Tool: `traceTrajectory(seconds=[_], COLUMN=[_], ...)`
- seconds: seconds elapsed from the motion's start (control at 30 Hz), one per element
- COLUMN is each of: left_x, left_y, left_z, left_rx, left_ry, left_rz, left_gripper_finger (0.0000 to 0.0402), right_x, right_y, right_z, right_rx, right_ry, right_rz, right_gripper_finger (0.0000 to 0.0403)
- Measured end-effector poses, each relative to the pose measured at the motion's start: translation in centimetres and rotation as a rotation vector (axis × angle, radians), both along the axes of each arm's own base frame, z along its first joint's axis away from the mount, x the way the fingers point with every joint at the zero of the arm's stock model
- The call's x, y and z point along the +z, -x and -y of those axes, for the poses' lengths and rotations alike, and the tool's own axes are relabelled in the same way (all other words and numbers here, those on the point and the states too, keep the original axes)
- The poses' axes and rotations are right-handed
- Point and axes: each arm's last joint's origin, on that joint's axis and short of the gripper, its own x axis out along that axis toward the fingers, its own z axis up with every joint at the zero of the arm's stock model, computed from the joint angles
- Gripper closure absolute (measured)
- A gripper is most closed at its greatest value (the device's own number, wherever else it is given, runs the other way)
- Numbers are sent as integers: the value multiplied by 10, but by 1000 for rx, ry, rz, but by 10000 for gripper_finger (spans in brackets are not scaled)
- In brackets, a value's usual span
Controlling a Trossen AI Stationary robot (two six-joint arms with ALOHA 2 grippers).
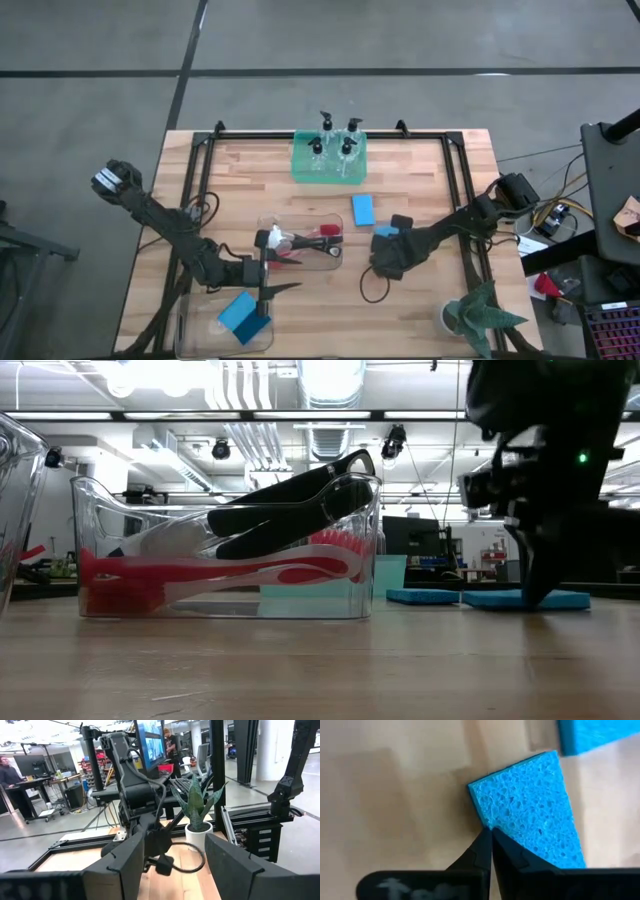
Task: Pick & Place Kitchen Sink Supplies
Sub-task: Put the blue sponge into the bottom transparent bin
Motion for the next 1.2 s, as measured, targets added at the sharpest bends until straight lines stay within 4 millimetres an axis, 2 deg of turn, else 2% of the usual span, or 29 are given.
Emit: traceTrajectory(seconds=[0.3, 0.57, 0.87, 1.03, 1.2], left_x=[-5, -10, -18, -18, -18], left_y=[0, 0, 0, -1, -2], left_z=[0, 0, 1, 0, 0], left_rx=[0, -3, -44, -82, -94], left_ry=[-46, -99, -142, -110, -101], left_rz=[-39, -90, -152, -156, -161], left_gripper_finger=[197, 197, 197, 197, 197], right_x=[36, 91, 148, 166, 169], right_y=[-20, -41, -53, -58, -59], right_z=[-27, -57, -81, -84, -83], right_rx=[57, 177, 342, 386, 345], right_ry=[-224, -367, -394, -336, -359], right_rz=[22, 156, 338, 423, 435], right_gripper_finger=[395, 395, 395, 395, 394])
